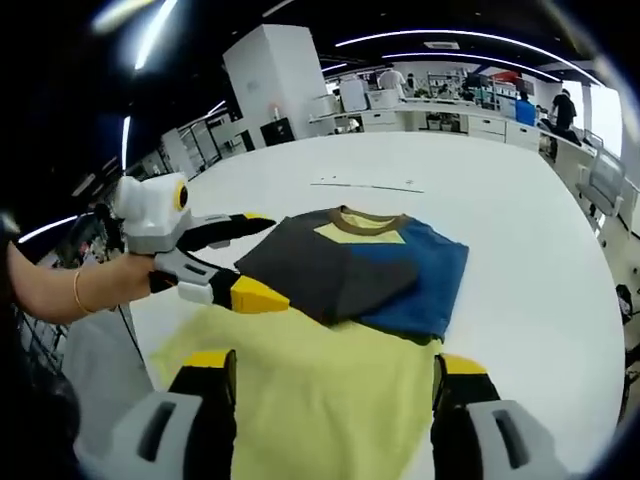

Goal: Fold the garment on the visible template until the final outline fits inside the template.

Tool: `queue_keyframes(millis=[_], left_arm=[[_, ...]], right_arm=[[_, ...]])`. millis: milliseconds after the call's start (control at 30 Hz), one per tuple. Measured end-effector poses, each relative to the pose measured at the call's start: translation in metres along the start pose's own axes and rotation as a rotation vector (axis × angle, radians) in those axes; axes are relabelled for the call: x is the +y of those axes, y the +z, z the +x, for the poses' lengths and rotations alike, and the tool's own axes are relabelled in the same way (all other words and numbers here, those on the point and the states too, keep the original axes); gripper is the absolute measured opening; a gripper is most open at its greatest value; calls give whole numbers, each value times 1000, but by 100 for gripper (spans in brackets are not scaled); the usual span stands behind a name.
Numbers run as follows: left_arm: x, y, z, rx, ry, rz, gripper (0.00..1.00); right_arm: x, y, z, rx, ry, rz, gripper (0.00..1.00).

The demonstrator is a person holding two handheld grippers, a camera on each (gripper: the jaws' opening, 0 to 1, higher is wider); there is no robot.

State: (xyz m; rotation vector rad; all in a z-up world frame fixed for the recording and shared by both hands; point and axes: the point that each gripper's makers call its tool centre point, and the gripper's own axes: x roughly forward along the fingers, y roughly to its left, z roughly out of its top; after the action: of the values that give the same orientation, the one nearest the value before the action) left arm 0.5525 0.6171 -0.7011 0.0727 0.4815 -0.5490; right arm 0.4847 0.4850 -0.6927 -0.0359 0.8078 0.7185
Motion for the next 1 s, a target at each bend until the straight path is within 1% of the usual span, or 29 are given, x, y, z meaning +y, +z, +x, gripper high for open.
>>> queue_keyframes(millis=[267,400,467,533,600,667,767,900,1000], left_arm=[[20,0,-24,-21,31,-14,98],[35,-4,-38,-29,60,-26,91],[44,-7,-45,-36,80,-15,87],[54,-13,-52,-23,97,-18,85],[60,-16,-57,-27,107,-18,80],[71,-19,-65,-40,137,-23,75],[83,-28,-73,-35,158,-31,72],[100,-44,-85,-3,197,-14,63],[113,-57,-90,23,222,-27,57]], right_arm=[[1,15,18,0,4,-28,72],[2,23,28,-6,7,-39,68],[5,27,34,-6,12,-47,65],[7,30,40,-9,16,-54,63],[8,31,45,3,14,-101,63],[9,32,51,7,6,-116,63],[10,36,59,2,14,-103,62],[11,40,69,-8,15,-100,60],[11,40,76,-7,14,-101,56]])
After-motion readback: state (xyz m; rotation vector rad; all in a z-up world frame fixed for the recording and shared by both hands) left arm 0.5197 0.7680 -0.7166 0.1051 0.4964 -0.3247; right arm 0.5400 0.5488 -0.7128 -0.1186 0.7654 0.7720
